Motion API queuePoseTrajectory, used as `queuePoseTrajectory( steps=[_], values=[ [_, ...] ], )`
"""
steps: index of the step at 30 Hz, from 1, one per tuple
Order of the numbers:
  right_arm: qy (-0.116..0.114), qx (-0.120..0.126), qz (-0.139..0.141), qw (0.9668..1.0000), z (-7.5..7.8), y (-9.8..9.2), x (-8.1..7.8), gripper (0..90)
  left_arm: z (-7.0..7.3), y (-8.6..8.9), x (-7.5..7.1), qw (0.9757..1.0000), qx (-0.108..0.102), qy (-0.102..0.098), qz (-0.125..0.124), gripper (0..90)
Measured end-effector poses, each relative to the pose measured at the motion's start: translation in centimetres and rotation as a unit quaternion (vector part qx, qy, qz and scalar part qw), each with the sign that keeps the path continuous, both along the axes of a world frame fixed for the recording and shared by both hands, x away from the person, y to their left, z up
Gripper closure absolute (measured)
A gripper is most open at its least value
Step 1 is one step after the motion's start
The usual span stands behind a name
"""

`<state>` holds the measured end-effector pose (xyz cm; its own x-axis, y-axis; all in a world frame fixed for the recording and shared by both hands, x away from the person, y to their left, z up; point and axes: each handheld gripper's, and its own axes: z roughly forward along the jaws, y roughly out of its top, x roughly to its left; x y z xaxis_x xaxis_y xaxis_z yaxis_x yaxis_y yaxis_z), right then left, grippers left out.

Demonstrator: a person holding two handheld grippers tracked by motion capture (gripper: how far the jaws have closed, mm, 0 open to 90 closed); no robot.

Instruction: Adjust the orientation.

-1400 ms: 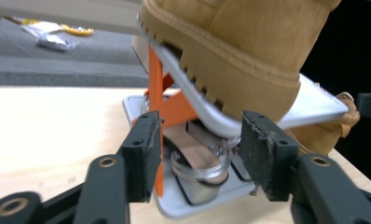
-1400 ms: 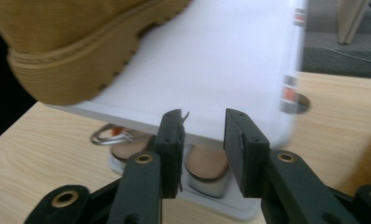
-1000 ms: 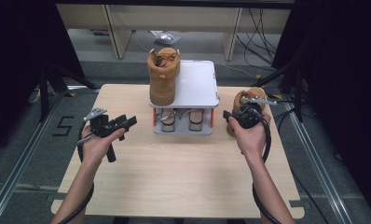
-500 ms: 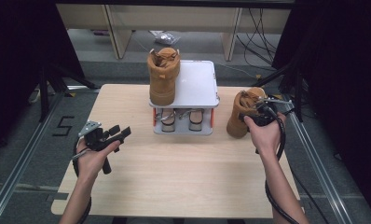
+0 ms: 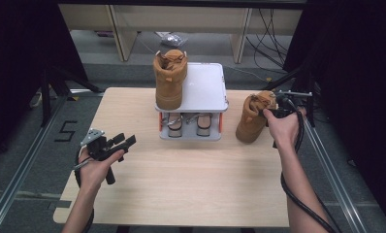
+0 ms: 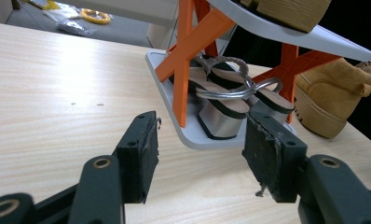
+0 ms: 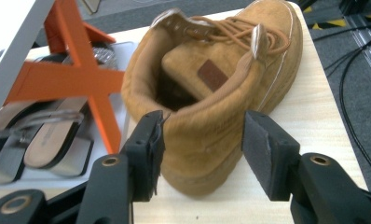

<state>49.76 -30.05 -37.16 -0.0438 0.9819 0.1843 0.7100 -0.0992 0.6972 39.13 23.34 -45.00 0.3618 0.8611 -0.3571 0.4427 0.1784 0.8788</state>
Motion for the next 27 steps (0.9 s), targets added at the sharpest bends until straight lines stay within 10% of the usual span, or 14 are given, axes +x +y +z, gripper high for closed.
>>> queuePoseTrajectory(
  steps=[2, 4, 5, 8, 27],
  values=[
    [0.002, -0.002, -0.007, 1.0, -0.1, 0.0, 0.4, 49.9, 0.0, -0.2, -0.1, 1.0, -0.002, -0.001, -0.001, 44.3],
    [0.038, 0.045, -0.049, 0.997, 0.2, 0.8, 0.7, 50.6, 0.0, -0.2, -0.1, 1.0, -0.004, -0.002, -0.003, 44.3],
    [0.003, 0.002, -0.012, 0.9999, -0.2, -0.2, 1.3, 51.0, 0.0, -0.2, -0.1, 1.0, -0.004, -0.002, -0.003, 44.3],
    [0.047, 0.053, -0.07, 0.9951, 0.3, 0.9, 1.6, 53.0, 0.0, -0.1, -0.1, 1.0, -0.004, -0.001, -0.001, 44.5],
    [0.091, 0.042, -0.112, 0.9887, -1.0, 0.9, 3.9, 51.3, -0.2, 0.0, -0.1, 1.0, -0.008, 0.002, -0.001, 44.6]
  ],
)
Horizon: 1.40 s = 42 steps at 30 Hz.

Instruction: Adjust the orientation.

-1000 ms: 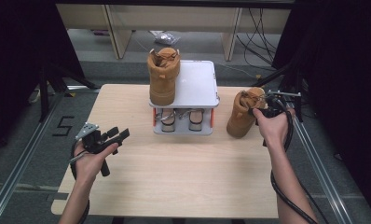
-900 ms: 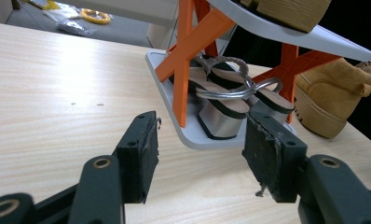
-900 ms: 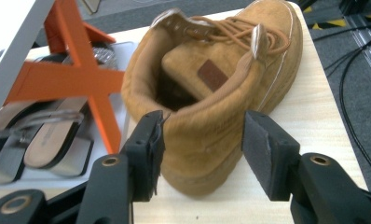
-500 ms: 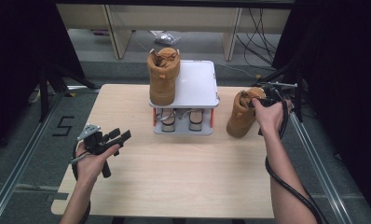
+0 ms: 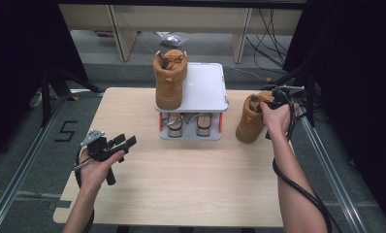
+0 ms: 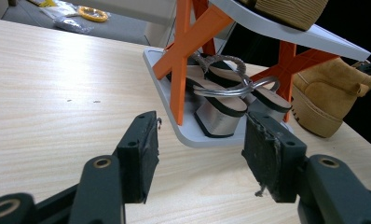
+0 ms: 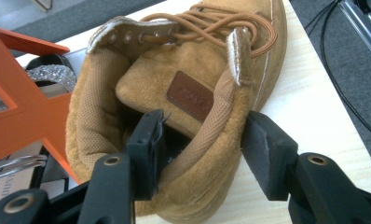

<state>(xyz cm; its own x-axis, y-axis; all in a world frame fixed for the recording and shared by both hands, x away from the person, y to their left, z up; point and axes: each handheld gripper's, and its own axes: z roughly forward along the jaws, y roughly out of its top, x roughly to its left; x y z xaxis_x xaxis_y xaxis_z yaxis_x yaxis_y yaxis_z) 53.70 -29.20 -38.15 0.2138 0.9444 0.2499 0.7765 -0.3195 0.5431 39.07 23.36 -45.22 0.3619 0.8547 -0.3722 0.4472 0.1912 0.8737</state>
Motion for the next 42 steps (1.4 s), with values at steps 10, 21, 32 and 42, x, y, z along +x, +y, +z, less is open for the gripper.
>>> queuePoseTrajectory(
  steps=[10, 21, 32, 42],
  values=[
    [0.016, -0.002, -0.002, 0.9999, 0.1, -0.2, 0.0, 65.8, -0.1, -0.1, 0.0, 1.0, -0.003, 0.003, -0.002, 44.7],
    [0.04, -0.019, 0.029, 0.9986, 0.4, -1.3, -0.3, 75.0, -0.3, 0.0, 0.0, 0.9999, -0.008, 0.009, 0.0, 45.0],
    [0.078, -0.025, 0.073, 0.9939, 1.3, -2.5, -1.6, 77.8, -0.4, 0.2, 0.0, 0.9999, -0.009, 0.011, 0.004, 45.1],
    [0.111, -0.054, 0.115, 0.9857, 1.8, -3.6, -2.8, 71.9, -0.6, 0.2, 0.0, 0.9999, -0.008, 0.011, 0.004, 45.0]
  ],
)
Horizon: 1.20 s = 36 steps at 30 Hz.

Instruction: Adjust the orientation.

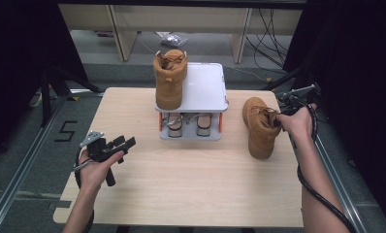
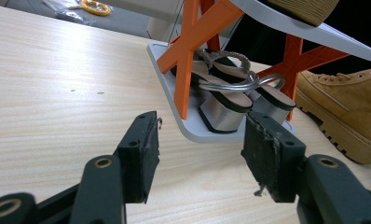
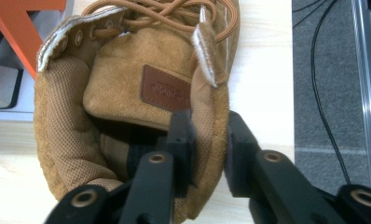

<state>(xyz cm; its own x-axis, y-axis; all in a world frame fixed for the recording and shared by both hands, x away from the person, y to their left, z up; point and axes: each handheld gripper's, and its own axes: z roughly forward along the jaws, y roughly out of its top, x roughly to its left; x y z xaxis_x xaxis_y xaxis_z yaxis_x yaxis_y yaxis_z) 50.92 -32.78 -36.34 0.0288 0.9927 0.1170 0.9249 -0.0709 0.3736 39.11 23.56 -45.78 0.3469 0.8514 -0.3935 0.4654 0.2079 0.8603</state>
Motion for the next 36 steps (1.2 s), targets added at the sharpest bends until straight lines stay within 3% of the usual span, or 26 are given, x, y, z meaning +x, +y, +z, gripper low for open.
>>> queuePoseTrajectory(
  steps=[1, 4, 6, 7, 9, 10, 11, 12, 13, 14, 16, 18, 19, 20, 22, 23, 24, 27, 28, 29, 31, 33, 36],
  values=[
    [-0.004, -0.008, 0.023, 0.9997, -0.1, -0.4, 0.1, 69.9, 0.0, 0.0, 0.0, 1.0, -0.001, 0.0, 0.0, 45.0],
    [-0.001, -0.01, 0.018, 0.9998, -0.1, -0.1, 0.3, 61.3, 0.1, -0.1, -0.1, 1.0, 0.0, 0.0, -0.001, 45.0],
    [0.019, -0.007, -0.001, 0.9998, -0.3, 0.5, 0.5, 59.9, 0.1, -0.1, -0.1, 1.0, -0.002, -0.003, -0.001, 45.0],
    [0.016, -0.019, 0.012, 0.9996, -0.6, 0.3, 0.6, 59.9, 0.1, -0.1, -0.1, 1.0, -0.003, -0.003, -0.001, 44.9],
    [0.019, -0.009, -0.005, 0.9998, -1.0, 0.6, 0.9, 59.9, 0.1, -0.1, -0.2, 1.0, -0.004, -0.002, -0.001, 45.0],
    [0.033, -0.019, 0.008, 0.9992, -1.3, 0.4, 0.8, 60.0, 0.1, 0.0, -0.2, 1.0, -0.003, -0.001, -0.002, 44.9],
    [0.03, -0.026, 0.031, 0.9987, -1.6, 0.0, 1.0, 60.1, 0.1, 0.0, -0.2, 1.0, -0.002, 0.0, -0.002, 45.0],
    [0.035, -0.023, 0.033, 0.9986, -1.8, -0.1, 1.1, 61.0, 0.1, 0.0, -0.2, 1.0, -0.002, 0.0, -0.002, 45.0],
    [0.038, -0.024, 0.031, 0.9985, -2.0, -0.1, 1.1, 63.3, 0.1, 0.0, -0.2, 1.0, -0.001, 0.0, -0.002, 45.0],
    [0.048, -0.012, 0.009, 0.9987, -2.0, 0.2, 1.1, 65.0, 0.1, 0.0, -0.2, 1.0, -0.001, 0.0, -0.002, 45.0],
    [0.038, -0.017, 0.013, 0.999, -2.3, -0.1, 1.2, 68.0, 0.1, 0.0, -0.1, 1.0, -0.002, 0.0, -0.001, 45.0],
    [0.053, -0.01, 0.003, 0.9985, -2.3, 0.0, 1.3, 68.6, 0.0, 0.0, -0.1, 1.0, -0.001, 0.001, -0.002, 45.0],
    [0.049, -0.011, 0.004, 0.9987, -2.5, 0.0, 1.3, 68.5, 0.0, 0.0, -0.1, 1.0, -0.001, 0.001, -0.002, 45.0],
    [0.046, -0.021, 0.018, 0.9986, -2.5, -0.2, 1.4, 68.4, 0.0, 0.0, -0.1, 1.0, -0.001, 0.001, -0.002, 45.0],
    [0.049, -0.021, 0.015, 0.9985, -2.5, -0.2, 1.5, 68.4, -0.1, 0.0, -0.1, 1.0, -0.004, 0.001, -0.003, 45.1],
    [0.056, -0.01, -0.004, 0.9984, -2.5, 0.0, 1.5, 68.8, -0.1, 0.0, -0.1, 1.0, -0.007, 0.004, -0.003, 45.4],
    [0.046, -0.019, 0.02, 0.9986, -2.6, -0.4, 1.6, 68.9, 0.0, 0.0, -0.1, 0.9999, -0.011, 0.005, -0.003, 45.9],
    [0.043, -0.027, 0.023, 0.9984, -2.8, -0.6, 1.6, 72.9, 0.0, -0.1, -0.2, 0.9999, -0.012, 0.007, -0.004, 46.1],
    [0.049, -0.025, 0.015, 0.9984, -2.8, -0.5, 1.6, 74.1, 0.0, 0.0, -0.2, 0.9999, -0.012, 0.007, -0.004, 46.0],
    [0.056, -0.016, -0.01, 0.9982, -2.7, -0.1, 1.5, 75.3, 0.0, 0.0, -0.2, 0.9999, -0.012, 0.007, -0.004, 46.0],
    [0.055, -0.015, -0.016, 0.9982, -2.8, -0.3, 1.5, 77.0, -0.1, 0.0, -0.1, 0.9999, -0.011, 0.008, -0.003, 45.7],
    [0.049, -0.02, 0.002, 0.9986, -2.9, -0.9, 1.6, 78.1, -0.1, 0.0, -0.1, 0.9999, -0.007, 0.009, -0.003, 45.6],
    [0.056, 0.012, -0.04, 0.9975, -2.7, -0.6, 1.5, 79.4, -0.2, 0.0, 0.0, 0.9999, -0.005, 0.009, -0.004, 46.1]
  ],
)
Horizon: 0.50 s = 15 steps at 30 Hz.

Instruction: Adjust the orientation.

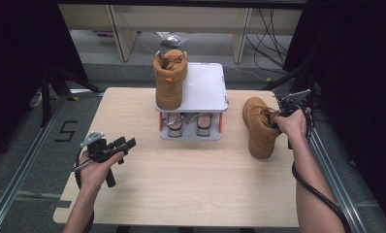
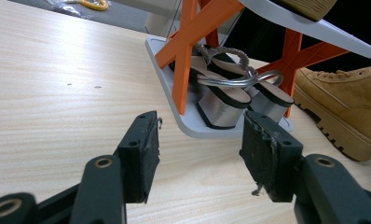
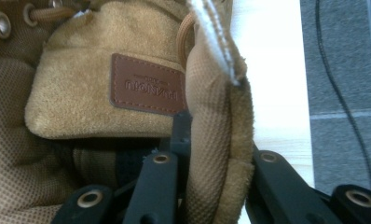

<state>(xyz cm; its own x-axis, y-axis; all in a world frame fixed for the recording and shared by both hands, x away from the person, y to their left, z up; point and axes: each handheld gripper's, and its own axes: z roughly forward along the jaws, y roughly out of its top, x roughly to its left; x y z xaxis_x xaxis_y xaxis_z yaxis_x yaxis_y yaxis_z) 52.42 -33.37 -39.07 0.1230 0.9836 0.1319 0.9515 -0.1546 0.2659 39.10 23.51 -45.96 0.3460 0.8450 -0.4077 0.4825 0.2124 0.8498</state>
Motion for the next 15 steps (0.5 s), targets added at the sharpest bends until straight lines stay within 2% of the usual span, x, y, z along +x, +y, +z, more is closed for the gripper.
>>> queuePoseTrajectory(
  steps=[3, 4, 5, 7, 8, 13, 15],
  values=[
    [-0.011, 0.01, 0.0, 0.9999, 0.0, -0.5, -0.1, 80.3, 0.0, -0.1, 0.1, 1.0, -0.003, 0.0, 0.001, 46.5],
    [-0.022, 0.012, 0.005, 0.9997, -0.2, -0.8, -0.1, 80.4, 0.0, -0.1, 0.1, 1.0, -0.003, 0.0, 0.0, 46.5],
    [-0.015, 0.016, 0.004, 0.9997, -0.1, -0.9, -0.2, 80.5, 0.0, -0.1, 0.2, 1.0, -0.003, 0.0, 0.0, 46.5],
    [-0.014, 0.029, -0.015, 0.9994, 0.0, -1.1, -0.2, 80.7, 0.1, 0.0, 0.2, 1.0, -0.003, 0.0, 0.002, 46.5],
    [-0.02, 0.029, -0.008, 0.9993, 0.0, -1.4, -0.2, 80.7, 0.1, 0.0, 0.2, 1.0, -0.003, 0.0, 0.003, 46.6],
    [-0.022, 0.051, -0.026, 0.9981, 0.0, -1.5, -0.2, 81.2, 0.1, 0.4, 0.1, 1.0, -0.004, -0.003, 0.008, 46.8],
    [-0.03, 0.05, -0.019, 0.9981, -0.1, -1.7, -0.3, 81.2, 0.2, 0.5, 0.0, 1.0, -0.004, -0.003, 0.007, 46.8]
  ],
)
